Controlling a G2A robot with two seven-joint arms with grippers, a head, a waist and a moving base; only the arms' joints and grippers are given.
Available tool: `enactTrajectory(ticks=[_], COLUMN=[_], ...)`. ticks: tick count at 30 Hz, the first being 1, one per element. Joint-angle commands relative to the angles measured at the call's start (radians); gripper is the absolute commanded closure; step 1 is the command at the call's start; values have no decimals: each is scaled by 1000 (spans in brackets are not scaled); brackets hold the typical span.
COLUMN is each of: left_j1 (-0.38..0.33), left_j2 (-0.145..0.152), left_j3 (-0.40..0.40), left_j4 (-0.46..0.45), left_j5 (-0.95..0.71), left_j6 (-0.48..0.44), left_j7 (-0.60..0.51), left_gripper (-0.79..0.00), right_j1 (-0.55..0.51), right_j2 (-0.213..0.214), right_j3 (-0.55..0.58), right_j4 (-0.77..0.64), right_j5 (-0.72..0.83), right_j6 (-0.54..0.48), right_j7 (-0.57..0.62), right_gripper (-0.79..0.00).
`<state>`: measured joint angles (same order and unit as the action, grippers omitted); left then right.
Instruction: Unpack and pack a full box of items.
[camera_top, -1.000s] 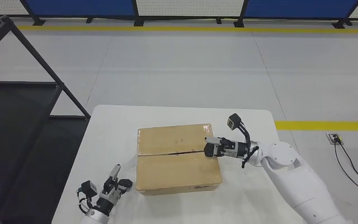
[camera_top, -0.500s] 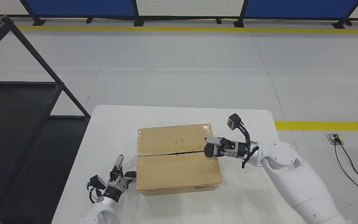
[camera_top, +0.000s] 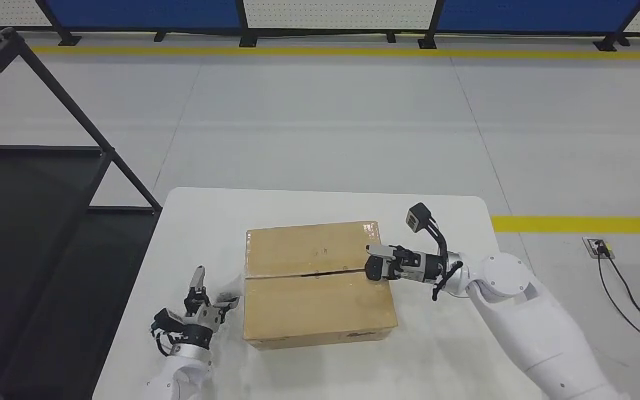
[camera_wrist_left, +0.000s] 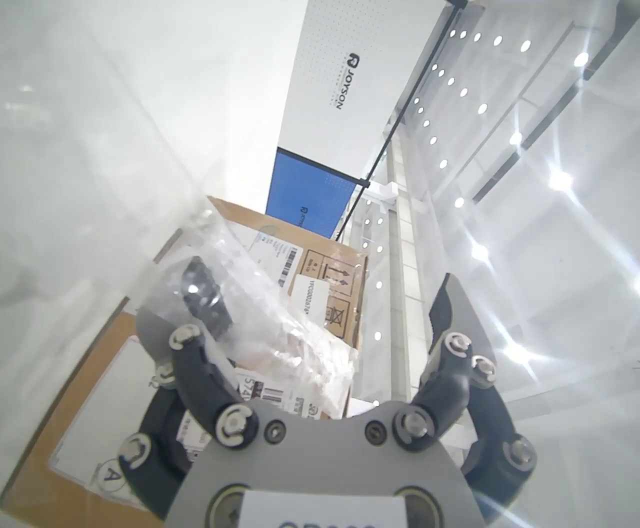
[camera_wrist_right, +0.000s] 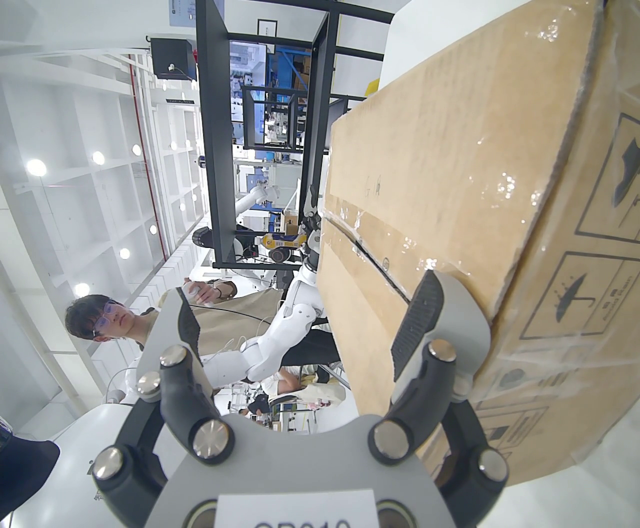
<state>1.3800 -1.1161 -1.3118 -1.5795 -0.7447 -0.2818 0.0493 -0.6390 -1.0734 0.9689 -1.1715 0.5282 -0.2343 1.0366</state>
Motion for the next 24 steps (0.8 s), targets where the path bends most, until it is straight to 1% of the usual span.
enactTrajectory(ticks=[1,6,8,10,14,19,24], left_j1=[-4,-9,-14,-25,-49,-83,-88], left_j2=[-3,-9,-14,-19,-28,-43,-55], left_j3=[-2,7,10,19,35,42,28], left_j4=[5,20,32,38,58,83,85], left_j5=[2,32,14,-29,-19,-56,-59], left_j6=[10,27,31,62,76,54,-15], left_j7=[-13,-49,-42,-53,-61,-32,11], left_gripper=[-785,-785,-785,-785,-785,-785,-785], right_j1=[0,0,0,0,0,0,0], right_j2=[0,0,0,0,0,0,0], right_j3=[0,0,0,0,0,0,0], right_j4=[0,0,0,0,0,0,0], right_j5=[0,0,0,0,0,0,0], right_j6=[0,0,0,0,0,0,0], right_j7=[0,0,0,0,0,0,0], right_gripper=[-785,-785,-785,-785,-785,-785,-785])
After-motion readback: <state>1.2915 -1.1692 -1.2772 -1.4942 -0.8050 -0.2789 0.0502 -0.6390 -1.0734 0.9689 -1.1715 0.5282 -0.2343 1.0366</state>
